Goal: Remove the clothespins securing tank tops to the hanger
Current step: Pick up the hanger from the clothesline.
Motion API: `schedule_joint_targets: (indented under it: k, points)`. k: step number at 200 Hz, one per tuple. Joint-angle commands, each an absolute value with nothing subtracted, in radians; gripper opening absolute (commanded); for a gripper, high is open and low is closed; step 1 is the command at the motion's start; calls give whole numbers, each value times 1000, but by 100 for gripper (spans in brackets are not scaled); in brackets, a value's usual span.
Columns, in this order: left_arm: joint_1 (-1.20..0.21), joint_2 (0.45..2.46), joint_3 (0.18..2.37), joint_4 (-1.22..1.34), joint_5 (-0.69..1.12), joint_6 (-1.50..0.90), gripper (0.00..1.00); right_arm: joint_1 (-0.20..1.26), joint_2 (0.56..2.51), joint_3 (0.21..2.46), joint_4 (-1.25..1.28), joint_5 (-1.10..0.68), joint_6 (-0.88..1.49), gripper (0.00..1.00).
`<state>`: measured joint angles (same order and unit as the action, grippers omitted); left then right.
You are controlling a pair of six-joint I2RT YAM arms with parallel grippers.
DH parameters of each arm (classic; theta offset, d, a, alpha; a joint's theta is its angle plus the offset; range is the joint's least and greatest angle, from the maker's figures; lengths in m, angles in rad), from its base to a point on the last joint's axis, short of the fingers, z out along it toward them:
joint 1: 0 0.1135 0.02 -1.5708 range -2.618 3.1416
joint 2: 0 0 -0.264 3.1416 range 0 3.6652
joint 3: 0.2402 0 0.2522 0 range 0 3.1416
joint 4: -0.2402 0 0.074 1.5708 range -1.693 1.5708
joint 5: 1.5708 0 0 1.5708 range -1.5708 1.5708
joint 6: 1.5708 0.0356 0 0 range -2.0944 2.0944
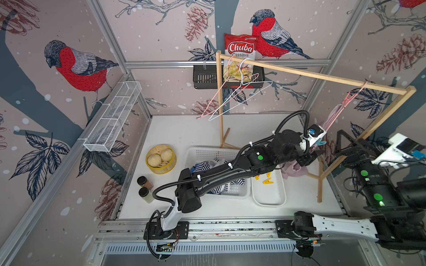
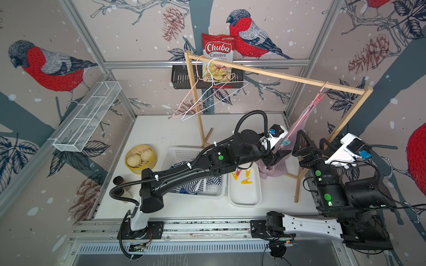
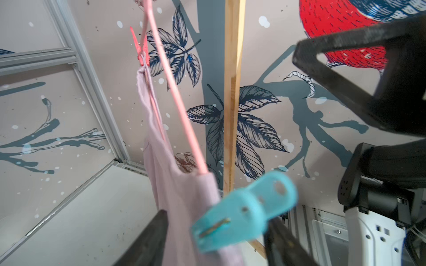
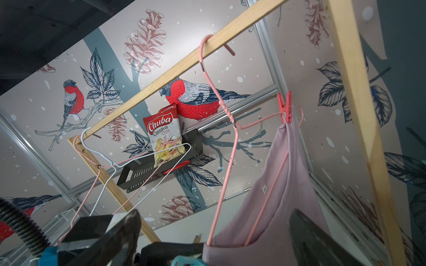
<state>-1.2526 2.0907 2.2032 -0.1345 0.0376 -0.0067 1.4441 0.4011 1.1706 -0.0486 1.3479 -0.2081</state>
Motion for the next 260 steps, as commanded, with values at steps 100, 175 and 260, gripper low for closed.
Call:
schedule_joint_targets:
  k: [100, 175, 260]
  points:
    - [-1219, 2032, 2229, -132, 16, -10, 0, 1506, 460, 1228, 45, 1294, -324, 100]
    - [-1199, 1860, 2074, -47, -68, 47, 0, 1571, 591, 1314, 153, 1263, -470, 100]
    - [-1195, 1579, 1763, 5, -133, 54, 0, 1569, 870, 1559, 118, 1133, -527, 100]
